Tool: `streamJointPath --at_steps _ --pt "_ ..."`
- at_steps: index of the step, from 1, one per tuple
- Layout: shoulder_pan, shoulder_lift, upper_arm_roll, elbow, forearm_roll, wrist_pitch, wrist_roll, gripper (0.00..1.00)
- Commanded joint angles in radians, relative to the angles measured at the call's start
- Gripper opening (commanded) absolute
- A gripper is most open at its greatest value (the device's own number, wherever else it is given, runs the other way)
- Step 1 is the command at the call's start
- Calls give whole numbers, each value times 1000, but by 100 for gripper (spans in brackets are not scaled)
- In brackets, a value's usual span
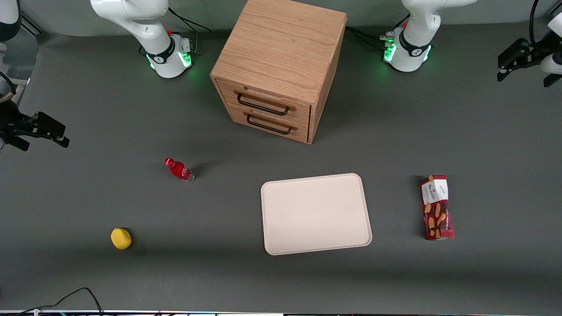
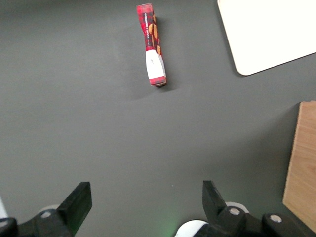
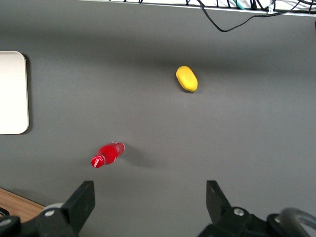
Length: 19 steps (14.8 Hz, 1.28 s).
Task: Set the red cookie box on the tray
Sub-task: 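Move the left gripper down over the red shortbread box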
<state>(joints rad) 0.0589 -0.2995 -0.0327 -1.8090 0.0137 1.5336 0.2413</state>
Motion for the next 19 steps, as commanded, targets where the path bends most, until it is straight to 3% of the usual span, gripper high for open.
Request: streamJointPath --at_steps 1,10,15,19 --pt "4 -47 11 -36 -28 30 50 100" --pt "4 18 13 40 -37 17 55 100" --pt "-8 345 7 243 -49 81 33 100" --pt "-14 537 7 249 -71 284 12 100"
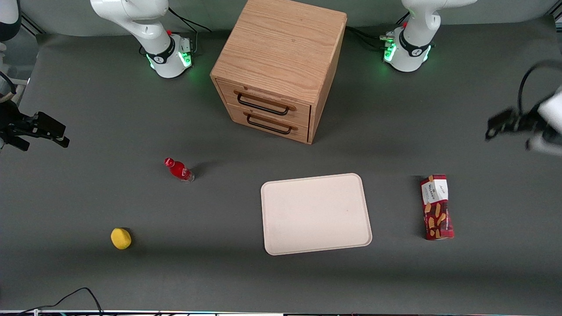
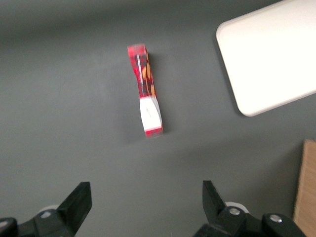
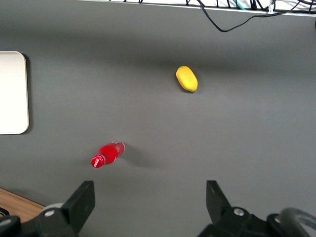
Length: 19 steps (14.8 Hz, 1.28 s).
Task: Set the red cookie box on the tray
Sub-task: 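Move the left gripper down over the red shortbread box, then close the left gripper on the shortbread box's end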
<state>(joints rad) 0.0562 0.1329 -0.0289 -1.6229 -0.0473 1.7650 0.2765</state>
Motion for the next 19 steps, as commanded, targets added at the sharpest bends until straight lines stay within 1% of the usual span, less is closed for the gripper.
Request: streamJointPath --at_steps 1,5,8,13,16,17,19 --pt "-12 146 3 61 -8 110 -29 100" --pt "-13 292 3 54 -3 330 -51 100" --pt "-18 388 3 52 10 453 -54 100" --pt "-24 525 3 51 10 573 -97 100" --pt "-33 560 4 51 10 587 -96 100" --pt "-33 562 4 51 10 584 -95 75" --pt "-32 560 4 48 10 568 -97 2"
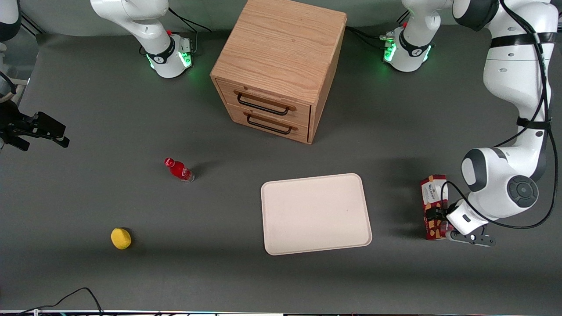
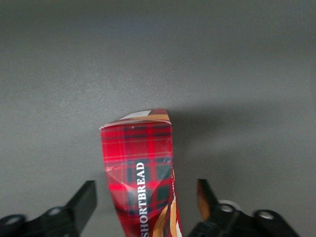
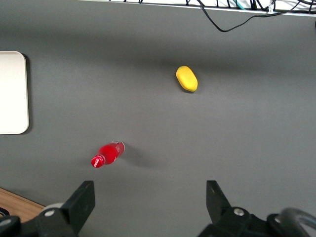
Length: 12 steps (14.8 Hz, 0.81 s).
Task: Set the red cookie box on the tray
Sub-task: 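Close the left gripper on the shortbread box's end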
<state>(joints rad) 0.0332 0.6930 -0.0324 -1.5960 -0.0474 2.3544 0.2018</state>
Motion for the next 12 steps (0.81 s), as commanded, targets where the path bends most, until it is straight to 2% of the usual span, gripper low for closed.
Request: streamJointPath --at_steps 1,5,8,12 --pt "-9 -1 9 18 11 -21 -22 0" --pt "-12 -10 12 18 11 -23 -22 0" --pt "-12 -78 12 30 11 -84 -24 0" --pt "-96 -168 12 103 23 -266 -229 0"
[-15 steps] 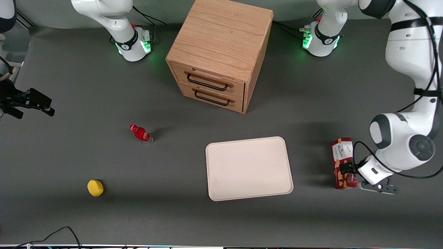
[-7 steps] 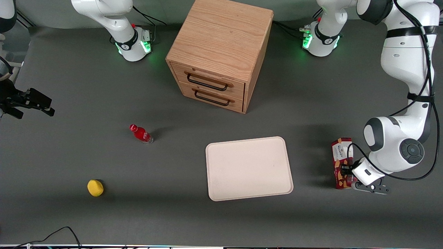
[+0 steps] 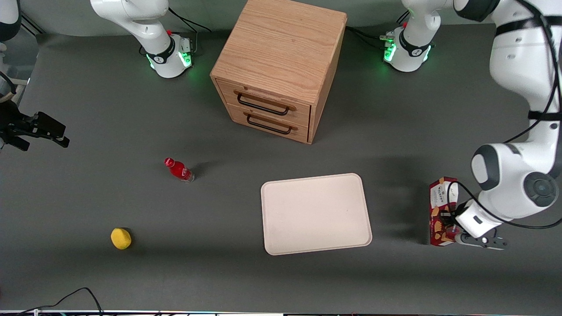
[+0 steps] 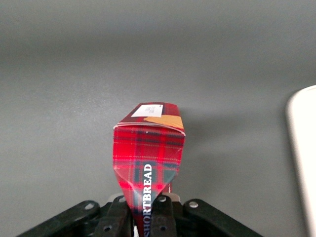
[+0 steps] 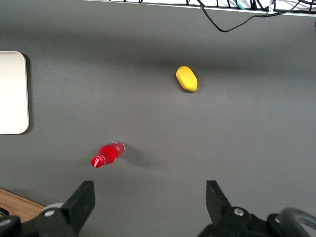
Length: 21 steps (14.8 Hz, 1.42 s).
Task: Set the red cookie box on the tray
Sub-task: 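Lift the box and carry it over the tray's edge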
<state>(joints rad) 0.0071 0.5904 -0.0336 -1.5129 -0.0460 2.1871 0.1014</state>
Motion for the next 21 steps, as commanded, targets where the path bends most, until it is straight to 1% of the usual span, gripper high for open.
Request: streamJointPath --at_steps 1,2,4,6,9,11,14,16,21 --pt "-97 -78 12 49 56 -154 -199 0" --pt "-125 -84 8 90 89 -220 -283 0" --pt "-201 -81 3 186 121 -355 -426 0" --pt "-287 -63 3 229 133 -389 -572 0" --pt "-354 3 3 262 137 -347 -689 0" --pt "-381 66 3 284 137 -269 -727 0" --pt "-387 135 3 283 140 -155 -733 0" --pt "-386 181 1 281 155 -92 -732 0" --pt "-381 261 1 277 161 -9 -730 0"
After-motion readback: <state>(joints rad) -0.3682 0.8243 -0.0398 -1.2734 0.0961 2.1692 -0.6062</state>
